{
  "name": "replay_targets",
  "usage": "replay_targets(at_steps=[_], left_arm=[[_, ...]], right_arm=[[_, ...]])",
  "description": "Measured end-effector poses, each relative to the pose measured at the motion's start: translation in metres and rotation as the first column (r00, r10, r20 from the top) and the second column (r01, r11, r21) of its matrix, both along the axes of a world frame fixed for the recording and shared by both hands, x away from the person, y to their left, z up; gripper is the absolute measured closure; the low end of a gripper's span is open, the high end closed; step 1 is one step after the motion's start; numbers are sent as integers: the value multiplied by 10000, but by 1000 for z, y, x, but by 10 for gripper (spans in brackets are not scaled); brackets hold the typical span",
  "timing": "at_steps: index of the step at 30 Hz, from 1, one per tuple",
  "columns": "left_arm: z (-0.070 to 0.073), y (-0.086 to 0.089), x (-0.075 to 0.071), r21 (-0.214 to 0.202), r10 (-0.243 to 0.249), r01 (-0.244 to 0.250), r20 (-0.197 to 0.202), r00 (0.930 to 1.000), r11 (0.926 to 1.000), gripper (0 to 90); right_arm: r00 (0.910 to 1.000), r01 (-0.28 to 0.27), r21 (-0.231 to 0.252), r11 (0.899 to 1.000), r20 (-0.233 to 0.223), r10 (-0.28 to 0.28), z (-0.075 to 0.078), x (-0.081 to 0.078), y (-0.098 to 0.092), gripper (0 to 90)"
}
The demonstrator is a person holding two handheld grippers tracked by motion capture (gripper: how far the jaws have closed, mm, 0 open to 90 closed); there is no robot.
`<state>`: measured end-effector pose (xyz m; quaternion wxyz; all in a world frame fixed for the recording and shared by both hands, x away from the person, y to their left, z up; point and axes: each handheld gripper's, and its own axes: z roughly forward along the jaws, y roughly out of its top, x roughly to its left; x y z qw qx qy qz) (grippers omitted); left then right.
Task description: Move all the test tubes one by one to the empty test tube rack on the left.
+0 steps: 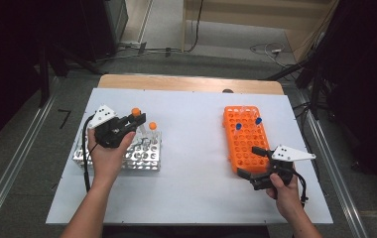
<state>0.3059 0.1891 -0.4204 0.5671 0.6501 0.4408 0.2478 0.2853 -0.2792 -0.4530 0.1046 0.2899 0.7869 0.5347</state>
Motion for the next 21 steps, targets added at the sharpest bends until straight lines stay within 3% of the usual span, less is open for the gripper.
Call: replay_targets(at_steps=[11, 17, 21], left_arm=[[-9, -7, 10, 359, -7, 16, -251, 9997, 9994, 744], [-11, -9, 10, 624, -150, 182, -525, 9985, 9979, 743], [-13, -10, 11, 897, -109, 192, -916, 9957, 9958, 741]], right_arm=[[10000, 51, -3, 10000, -72, -51, -1, 1, -1, 0], [9999, 61, -19, 10000, -92, -61, -2, 2, -1, 0], [9999, 82, -36, 10000, -101, -82, -3, 2, -1, 0]])
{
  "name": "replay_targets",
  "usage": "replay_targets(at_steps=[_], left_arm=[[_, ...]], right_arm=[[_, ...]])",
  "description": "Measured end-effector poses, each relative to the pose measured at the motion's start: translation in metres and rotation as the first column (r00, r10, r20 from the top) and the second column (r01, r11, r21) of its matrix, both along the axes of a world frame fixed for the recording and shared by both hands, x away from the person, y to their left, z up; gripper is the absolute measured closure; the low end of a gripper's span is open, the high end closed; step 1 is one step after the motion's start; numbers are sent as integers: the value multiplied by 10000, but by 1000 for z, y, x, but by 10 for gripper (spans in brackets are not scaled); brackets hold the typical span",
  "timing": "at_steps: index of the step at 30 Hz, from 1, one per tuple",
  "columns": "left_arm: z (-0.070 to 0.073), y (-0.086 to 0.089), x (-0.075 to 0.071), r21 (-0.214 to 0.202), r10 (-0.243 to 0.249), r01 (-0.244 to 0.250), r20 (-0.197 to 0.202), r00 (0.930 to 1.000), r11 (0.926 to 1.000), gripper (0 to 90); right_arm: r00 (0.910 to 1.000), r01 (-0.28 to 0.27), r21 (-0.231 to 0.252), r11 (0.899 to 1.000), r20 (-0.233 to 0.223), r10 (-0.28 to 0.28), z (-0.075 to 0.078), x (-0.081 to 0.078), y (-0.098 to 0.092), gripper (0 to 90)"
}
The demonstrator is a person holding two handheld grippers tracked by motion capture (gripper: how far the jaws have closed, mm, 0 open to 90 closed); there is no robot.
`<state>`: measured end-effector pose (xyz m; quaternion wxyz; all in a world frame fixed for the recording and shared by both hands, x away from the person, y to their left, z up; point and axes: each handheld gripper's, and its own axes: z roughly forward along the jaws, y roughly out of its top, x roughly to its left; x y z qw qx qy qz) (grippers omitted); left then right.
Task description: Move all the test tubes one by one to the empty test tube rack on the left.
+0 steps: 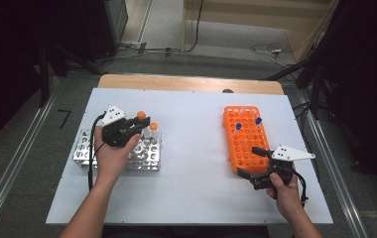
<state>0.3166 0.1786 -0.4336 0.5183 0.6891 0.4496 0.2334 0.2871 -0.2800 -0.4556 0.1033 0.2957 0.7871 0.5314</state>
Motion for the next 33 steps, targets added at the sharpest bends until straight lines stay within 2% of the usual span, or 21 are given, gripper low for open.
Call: replay_targets(at_steps=[4, 13, 21, 33], left_arm=[[-3, -3, 1, 356, -111, 123, -336, 9994, 9993, 740], [-8, -8, 0, 1056, -54, 134, -760, 9971, 9943, 726], [-7, -4, -2, 805, 206, -102, -1300, 9913, 9967, 612], [-2, 2, -24, -187, 89, -104, -776, 9969, 9998, 330]], right_arm=[[10000, -35, -25, 10000, -8, 35, 0, 0, 0, 0], [10000, -21, -69, 10000, -56, 21, -1, 0, 1, 0], [10000, 6, -116, 9999, -67, -7, -1, 1, 1, 0], [9999, 118, -158, 9998, -28, -118, 1, 1, 2, 0]])
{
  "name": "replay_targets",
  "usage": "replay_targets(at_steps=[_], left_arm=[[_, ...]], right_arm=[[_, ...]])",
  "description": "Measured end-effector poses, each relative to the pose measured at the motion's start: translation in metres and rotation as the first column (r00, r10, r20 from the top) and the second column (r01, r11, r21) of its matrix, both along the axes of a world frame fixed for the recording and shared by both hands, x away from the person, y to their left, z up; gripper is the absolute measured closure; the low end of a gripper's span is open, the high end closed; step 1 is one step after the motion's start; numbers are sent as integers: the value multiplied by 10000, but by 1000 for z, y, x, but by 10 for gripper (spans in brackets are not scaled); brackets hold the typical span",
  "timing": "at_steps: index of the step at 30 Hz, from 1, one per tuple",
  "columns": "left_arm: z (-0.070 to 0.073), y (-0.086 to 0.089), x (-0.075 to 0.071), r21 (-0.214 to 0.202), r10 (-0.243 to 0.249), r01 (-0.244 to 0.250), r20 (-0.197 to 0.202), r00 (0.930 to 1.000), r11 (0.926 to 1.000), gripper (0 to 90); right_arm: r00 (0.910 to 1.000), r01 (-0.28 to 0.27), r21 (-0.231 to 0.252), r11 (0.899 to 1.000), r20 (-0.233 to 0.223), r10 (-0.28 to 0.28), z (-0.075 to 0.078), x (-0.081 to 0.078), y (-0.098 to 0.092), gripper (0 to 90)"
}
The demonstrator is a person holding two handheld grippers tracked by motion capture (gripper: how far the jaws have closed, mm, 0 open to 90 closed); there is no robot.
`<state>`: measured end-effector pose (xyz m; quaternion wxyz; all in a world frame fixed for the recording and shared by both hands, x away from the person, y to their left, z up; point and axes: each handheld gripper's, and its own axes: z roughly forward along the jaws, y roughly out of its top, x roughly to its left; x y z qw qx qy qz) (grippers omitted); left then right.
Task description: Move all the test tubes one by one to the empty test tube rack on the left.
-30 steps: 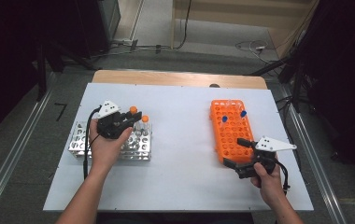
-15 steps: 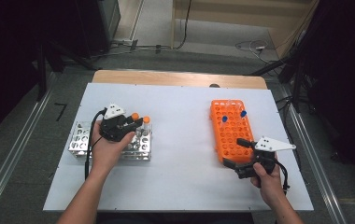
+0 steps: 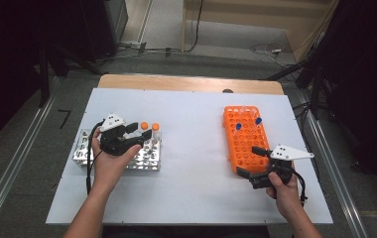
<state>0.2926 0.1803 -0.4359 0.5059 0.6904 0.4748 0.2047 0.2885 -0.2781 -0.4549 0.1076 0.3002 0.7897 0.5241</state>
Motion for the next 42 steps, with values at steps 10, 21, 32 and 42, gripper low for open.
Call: replay_targets(at_steps=[10, 21, 32, 42], left_arm=[[8, -12, -30, -247, -775, 796, 761, 9941, 9965, 70], [8, -24, -51, -586, -1859, 1933, 1128, 9761, 9794, 0], [2, -31, -56, -649, -2242, 2320, 1092, 9684, 9705, 0], [2, -32, -58, -604, -2253, 2326, 1077, 9683, 9707, 0]], right_arm=[[9997, 233, -66, 9997, 46, -233, 5, 4, 1, 0], [9985, 547, -180, 9983, 35, -546, 8, 16, 5, 33], [9879, 1506, -441, 9876, -315, -1520, 5, 37, 9, 165], [9705, 2349, -744, 9692, -374, -2381, -1, 56, 25, 334]])
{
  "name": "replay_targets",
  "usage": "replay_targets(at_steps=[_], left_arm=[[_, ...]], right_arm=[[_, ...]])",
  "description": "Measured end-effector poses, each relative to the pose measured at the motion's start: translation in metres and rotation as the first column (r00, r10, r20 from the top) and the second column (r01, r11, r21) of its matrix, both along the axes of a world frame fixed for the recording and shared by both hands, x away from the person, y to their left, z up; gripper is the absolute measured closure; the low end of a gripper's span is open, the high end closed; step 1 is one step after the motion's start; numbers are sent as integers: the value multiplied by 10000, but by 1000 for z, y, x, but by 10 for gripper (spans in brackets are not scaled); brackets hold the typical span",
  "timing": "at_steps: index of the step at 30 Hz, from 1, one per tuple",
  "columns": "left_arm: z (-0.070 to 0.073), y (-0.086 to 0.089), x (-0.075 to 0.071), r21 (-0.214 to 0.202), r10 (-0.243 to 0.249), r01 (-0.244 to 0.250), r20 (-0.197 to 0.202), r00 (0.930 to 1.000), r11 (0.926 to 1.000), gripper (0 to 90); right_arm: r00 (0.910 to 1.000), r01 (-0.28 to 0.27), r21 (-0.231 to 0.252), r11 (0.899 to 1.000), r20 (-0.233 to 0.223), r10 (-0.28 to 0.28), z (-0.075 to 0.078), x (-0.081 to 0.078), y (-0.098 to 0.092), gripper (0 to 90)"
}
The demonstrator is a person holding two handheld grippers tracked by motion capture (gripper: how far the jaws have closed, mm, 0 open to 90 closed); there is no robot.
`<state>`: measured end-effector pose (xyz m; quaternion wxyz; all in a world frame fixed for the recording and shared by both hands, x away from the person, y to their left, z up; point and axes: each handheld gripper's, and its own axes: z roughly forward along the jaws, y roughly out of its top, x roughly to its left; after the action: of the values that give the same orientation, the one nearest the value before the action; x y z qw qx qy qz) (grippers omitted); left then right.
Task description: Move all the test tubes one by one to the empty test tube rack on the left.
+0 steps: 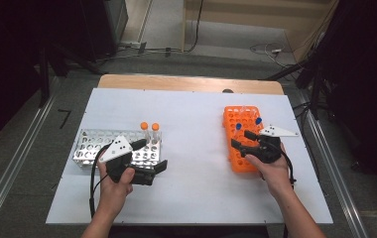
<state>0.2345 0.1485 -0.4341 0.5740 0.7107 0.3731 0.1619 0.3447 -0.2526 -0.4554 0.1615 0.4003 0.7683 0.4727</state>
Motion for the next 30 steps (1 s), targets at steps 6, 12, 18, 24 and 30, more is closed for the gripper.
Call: replay_targets(at_steps=[6, 12, 18, 24, 30], left_arm=[[1, 1, -1, -50, 37, -37, 4, 10000, 10000, 0], [2, 2, -2, -48, 55, -55, 1, 10000, 10000, 0], [2, 0, -2, 58, 16, -16, -24, 10000, 10000, 0], [1, -3, -1, 145, 10, -10, -30, 10000, 9999, 0], [0, -6, -1, 213, -33, 33, -38, 10000, 9998, 0]], right_arm=[[9985, 527, -575, 9970, -142, -536, -4, 15, 9, 447], [9962, 825, -1134, 9901, -199, -853, -5, 23, 16, 544], [9903, 1266, -1897, 9736, -328, -1351, -5, 28, 24, 630], [9879, 1455, -1891, 9711, -255, -1530, -5, 28, 24, 731], [9887, 1460, -1737, 9739, -86, -1497, -5, 25, 24, 744]])
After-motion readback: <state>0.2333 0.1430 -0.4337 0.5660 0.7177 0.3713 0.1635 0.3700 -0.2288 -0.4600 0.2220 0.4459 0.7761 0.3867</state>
